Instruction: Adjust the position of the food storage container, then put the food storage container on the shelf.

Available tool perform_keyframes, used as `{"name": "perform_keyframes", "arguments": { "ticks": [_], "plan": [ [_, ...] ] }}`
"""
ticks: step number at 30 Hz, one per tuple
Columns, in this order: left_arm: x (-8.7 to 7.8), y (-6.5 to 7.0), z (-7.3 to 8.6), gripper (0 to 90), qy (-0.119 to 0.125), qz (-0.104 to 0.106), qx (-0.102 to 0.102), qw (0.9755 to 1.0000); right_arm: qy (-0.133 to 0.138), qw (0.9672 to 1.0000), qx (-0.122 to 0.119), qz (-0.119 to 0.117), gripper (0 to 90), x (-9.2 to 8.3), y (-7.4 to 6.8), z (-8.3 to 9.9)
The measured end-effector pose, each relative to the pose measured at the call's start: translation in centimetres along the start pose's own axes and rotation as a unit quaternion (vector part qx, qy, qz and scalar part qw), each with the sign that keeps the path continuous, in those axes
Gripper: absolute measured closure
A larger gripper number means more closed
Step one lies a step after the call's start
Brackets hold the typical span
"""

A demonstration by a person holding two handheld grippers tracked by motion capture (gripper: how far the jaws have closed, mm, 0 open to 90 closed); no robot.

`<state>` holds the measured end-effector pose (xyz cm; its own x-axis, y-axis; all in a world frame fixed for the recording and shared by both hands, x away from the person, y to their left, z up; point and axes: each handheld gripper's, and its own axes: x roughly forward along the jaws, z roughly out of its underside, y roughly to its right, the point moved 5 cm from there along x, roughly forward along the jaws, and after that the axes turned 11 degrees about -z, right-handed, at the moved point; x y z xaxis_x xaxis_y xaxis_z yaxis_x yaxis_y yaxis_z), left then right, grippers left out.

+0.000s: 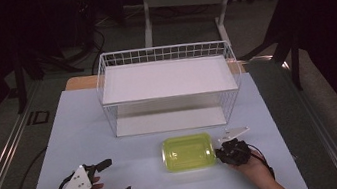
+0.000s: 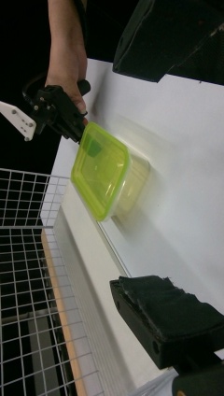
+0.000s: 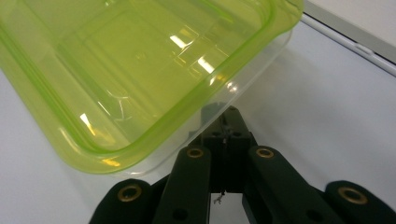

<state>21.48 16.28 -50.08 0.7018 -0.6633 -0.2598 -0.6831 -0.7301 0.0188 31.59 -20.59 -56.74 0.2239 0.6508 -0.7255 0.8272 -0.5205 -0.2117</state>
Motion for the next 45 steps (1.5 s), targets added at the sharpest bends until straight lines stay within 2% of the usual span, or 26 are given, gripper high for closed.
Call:
{"name": "perform_keyframes", "arguments": {
  "ticks": [14, 18, 19, 20, 21, 23, 25, 27, 28, 31, 33, 35, 37, 39, 40, 42, 43, 44, 45],
  "plan": [
    [0.1, 0.0, 0.2, 1.3, -0.005, 0.003, -0.003, 1.0, -0.007, 0.9996, -0.016, -0.024, 90.0, 2.4, -1.2, -1.7],
    [0.2, 0.1, 0.3, 1.3, -0.006, 0.005, -0.002, 1.0, -0.009, 0.9995, -0.023, -0.019, 90.0, 2.6, -1.3, -2.1],
    [0.2, 0.1, 0.2, 1.3, 0.0, 0.009, -0.005, 0.9999, -0.006, 0.9997, -0.022, -0.007, 90.0, 2.2, -1.1, -2.0],
    [0.1, 0.1, 0.2, 1.3, 0.006, 0.011, -0.008, 0.9999, -0.006, 0.9997, -0.022, -0.007, 90.0, 2.2, -1.1, -2.0],
    [0.1, 0.1, 0.1, 1.3, 0.008, 0.01, -0.005, 0.9999, 0.0, 0.9998, -0.021, 0.004, 89.3, 1.5, -0.8, -1.9],
    [0.1, 0.0, 0.1, 1.3, 0.01, 0.004, 0.003, 0.9999, 0.006, 0.9997, -0.02, 0.012, 88.4, 1.0, -0.6, -1.8],
    [0.2, 0.0, 0.1, 1.3, 0.008, 0.0, 0.007, 1.0, 0.021, 0.9992, -0.025, 0.024, 83.3, -0.5, -0.7, -1.6],
    [0.3, 0.0, 0.1, 1.3, 0.002, 0.0, 0.006, 1.0, 0.029, 0.9988, -0.029, 0.026, 76.7, -1.3, -1.0, -1.6],
    [0.4, 0.1, 0.0, 1.3, -0.002, -0.003, 0.004, 1.0, 0.036, 0.9984, -0.034, 0.026, 70.2, -1.8, -1.3, -1.7],
    [0.7, 0.4, -0.4, 1.3, -0.021, 0.009, -0.029, 0.9993, 0.064, 0.9969, -0.035, 0.028, 49.0, -3.3, -1.9, -2.0],
    [1.1, 0.5, -0.7, 1.3, -0.036, 0.001, -0.025, 0.9991, 0.09, 0.9954, -0.023, 0.023, 34.9, -4.1, -2.2, -2.4],
    [1.4, 0.6, -1.0, 1.3, -0.043, -0.004, -0.019, 0.9989, 0.096, 0.9949, -0.028, 0.011, 18.4, -4.6, -2.6, -2.7],
    [1.6, 0.6, -1.2, 1.3, -0.043, -0.001, -0.023, 0.9988, 0.096, 0.9948, -0.032, 0.01, 15.4, -4.8, -2.8, -2.8],
    [2.3, 0.5, -1.7, 1.3, -0.059, 0.001, -0.019, 0.9981, 0.118, 0.9924, -0.036, 0.007, 12.5, -5.3, -3.4, -3.2],
    [2.6, 0.4, -1.9, 1.3, -0.064, -0.004, -0.017, 0.9978, 0.125, 0.9912, -0.041, 0.014, 14.8, -5.4, -3.5, -3.4],
    [3.0, 0.2, -2.3, 1.3, -0.067, 0.0, -0.026, 0.9974, 0.117, 0.9919, -0.043, 0.024, 14.6, -5.3, -3.5, -3.6],
    [3.3, 0.0, -2.6, 1.3, -0.064, -0.002, -0.032, 0.9974, 0.124, 0.9909, -0.049, 0.016, 15.9, -5.3, -3.6, -3.8],
    [3.5, -0.1, -2.8, 1.3, -0.064, 0.0, -0.039, 0.9972, 0.13, 0.9907, -0.04, 0.006, 16.1, -5.3, -3.8, -3.9],
    [3.9, -0.3, -3.0, 1.3, -0.069, -0.004, -0.043, 0.9967, 0.106, 0.9939, -0.033, 0.002, 17.5, -5.1, -3.7, -4.0]
  ]
}}
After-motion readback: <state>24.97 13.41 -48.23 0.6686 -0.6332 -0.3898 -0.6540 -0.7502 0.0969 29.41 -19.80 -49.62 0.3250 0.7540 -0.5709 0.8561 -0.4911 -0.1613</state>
